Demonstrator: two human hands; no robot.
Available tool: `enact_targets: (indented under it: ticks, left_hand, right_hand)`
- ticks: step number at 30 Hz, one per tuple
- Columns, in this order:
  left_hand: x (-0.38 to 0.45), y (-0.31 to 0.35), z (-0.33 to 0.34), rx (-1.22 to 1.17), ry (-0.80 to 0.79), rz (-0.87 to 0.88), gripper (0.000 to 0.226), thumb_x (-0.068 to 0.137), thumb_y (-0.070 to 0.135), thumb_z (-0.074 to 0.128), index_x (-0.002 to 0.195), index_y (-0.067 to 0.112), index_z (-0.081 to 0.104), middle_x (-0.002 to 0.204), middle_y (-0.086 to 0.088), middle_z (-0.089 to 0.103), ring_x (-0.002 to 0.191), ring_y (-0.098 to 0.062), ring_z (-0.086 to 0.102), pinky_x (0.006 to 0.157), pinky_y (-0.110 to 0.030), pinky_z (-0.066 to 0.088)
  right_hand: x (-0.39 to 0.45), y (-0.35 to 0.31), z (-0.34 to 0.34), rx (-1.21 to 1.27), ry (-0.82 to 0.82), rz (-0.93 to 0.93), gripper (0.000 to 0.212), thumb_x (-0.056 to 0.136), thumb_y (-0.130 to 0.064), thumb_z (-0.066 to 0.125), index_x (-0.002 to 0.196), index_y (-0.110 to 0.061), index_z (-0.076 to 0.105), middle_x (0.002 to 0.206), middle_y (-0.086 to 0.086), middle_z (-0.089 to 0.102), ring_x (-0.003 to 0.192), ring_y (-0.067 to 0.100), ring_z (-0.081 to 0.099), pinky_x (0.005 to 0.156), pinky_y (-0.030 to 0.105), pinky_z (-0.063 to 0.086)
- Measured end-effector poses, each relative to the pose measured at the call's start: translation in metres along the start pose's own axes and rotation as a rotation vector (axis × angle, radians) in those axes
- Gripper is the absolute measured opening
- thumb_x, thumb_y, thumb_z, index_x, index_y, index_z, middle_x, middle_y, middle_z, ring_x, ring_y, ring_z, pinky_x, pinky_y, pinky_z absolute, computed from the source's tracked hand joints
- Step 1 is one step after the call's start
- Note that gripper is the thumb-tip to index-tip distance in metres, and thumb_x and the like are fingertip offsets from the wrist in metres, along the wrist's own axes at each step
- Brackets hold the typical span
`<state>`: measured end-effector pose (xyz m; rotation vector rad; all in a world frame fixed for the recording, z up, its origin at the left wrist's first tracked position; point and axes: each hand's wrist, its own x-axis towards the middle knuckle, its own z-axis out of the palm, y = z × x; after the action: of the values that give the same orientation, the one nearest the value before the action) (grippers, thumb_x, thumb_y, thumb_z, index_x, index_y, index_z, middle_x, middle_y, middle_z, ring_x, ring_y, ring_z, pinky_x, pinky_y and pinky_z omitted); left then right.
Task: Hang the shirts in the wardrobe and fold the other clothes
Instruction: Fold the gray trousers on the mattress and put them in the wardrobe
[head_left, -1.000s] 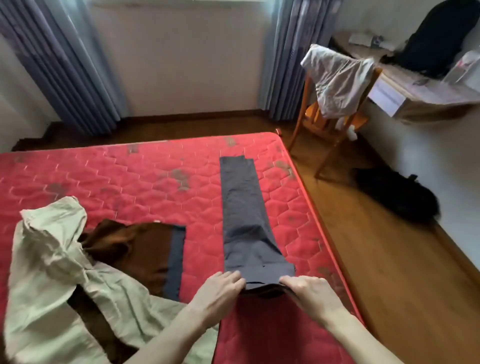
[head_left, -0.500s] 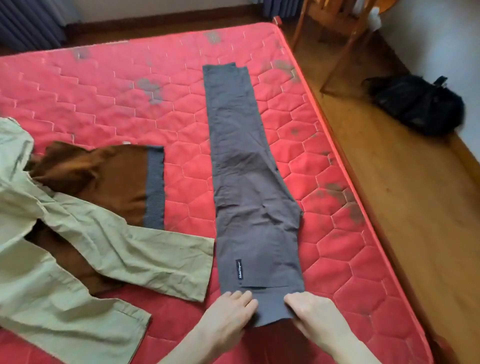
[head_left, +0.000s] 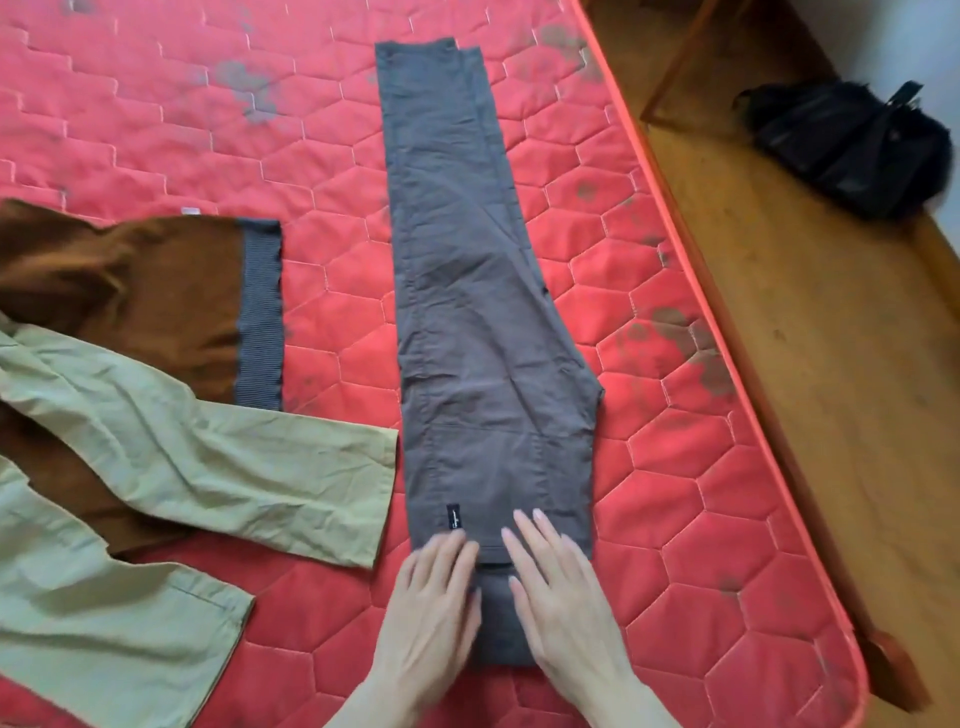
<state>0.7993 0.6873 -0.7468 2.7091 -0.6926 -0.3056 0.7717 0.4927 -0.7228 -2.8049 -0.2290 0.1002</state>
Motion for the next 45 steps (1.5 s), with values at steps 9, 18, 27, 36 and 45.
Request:
enact_targets:
  ticks: [9, 18, 27, 36, 45]
  left_hand:
    - [0.022, -0.010, 0.030, 0.065, -0.132, -0.107, 0.076, 0.101, 0.053, 0.046, 0.164, 0.015, 0.025, 0.172, -0.010, 0.016, 0.160, -0.028, 0.014, 0.125, -0.051, 0.021]
    - [0.006, -0.057, 0.014, 0.250, -0.308, 0.512, 0.081, 0.096, 0.050, 0.052, 0.165, 0.023, 0.020, 0.173, -0.006, 0.015, 0.159, -0.026, 0.016, 0.124, -0.047, 0.016]
    - [0.010, -0.074, 0.013, 0.392, -0.221, 0.636, 0.070, 0.096, 0.013, 0.040, 0.164, 0.013, 0.023, 0.172, -0.006, 0.017, 0.157, -0.025, 0.023, 0.126, -0.046, 0.024]
    - [0.021, -0.069, 0.003, 0.384, -0.290, 0.485, 0.091, 0.078, 0.017, 0.056, 0.164, 0.017, 0.025, 0.172, -0.008, 0.020, 0.157, -0.031, 0.022, 0.125, -0.053, 0.024]
    - [0.026, -0.053, -0.013, 0.237, -0.402, 0.419, 0.094, 0.072, 0.022, 0.048, 0.163, 0.024, 0.028, 0.169, -0.005, 0.030, 0.153, -0.030, 0.033, 0.117, -0.043, 0.026]
  right_hand:
    - [0.013, 0.025, 0.064, -0.044, -0.108, 0.207, 0.067, 0.105, -0.045, 0.041, 0.164, -0.015, 0.027, 0.173, 0.001, 0.016, 0.160, 0.019, 0.016, 0.123, 0.047, 0.027]
    - [-0.024, 0.041, 0.056, -0.003, -0.119, 0.390, 0.068, 0.106, -0.046, 0.035, 0.165, -0.017, 0.020, 0.174, 0.002, 0.011, 0.160, 0.019, 0.012, 0.125, 0.044, 0.021]
    - [-0.021, 0.122, 0.015, -0.065, -0.335, -0.083, 0.102, 0.073, -0.001, 0.066, 0.164, -0.025, 0.026, 0.173, 0.003, 0.014, 0.158, 0.021, 0.024, 0.119, 0.042, 0.037]
    - [0.003, 0.154, -0.004, -0.171, -0.457, -0.420, 0.096, 0.086, -0.048, 0.066, 0.166, -0.032, 0.016, 0.174, 0.004, 0.007, 0.160, 0.020, 0.014, 0.123, 0.038, 0.023]
    - [0.001, 0.131, 0.011, -0.170, -0.302, -0.391, 0.076, 0.081, -0.024, 0.057, 0.155, -0.027, 0.046, 0.157, 0.010, 0.049, 0.136, 0.026, 0.057, 0.112, 0.037, 0.034]
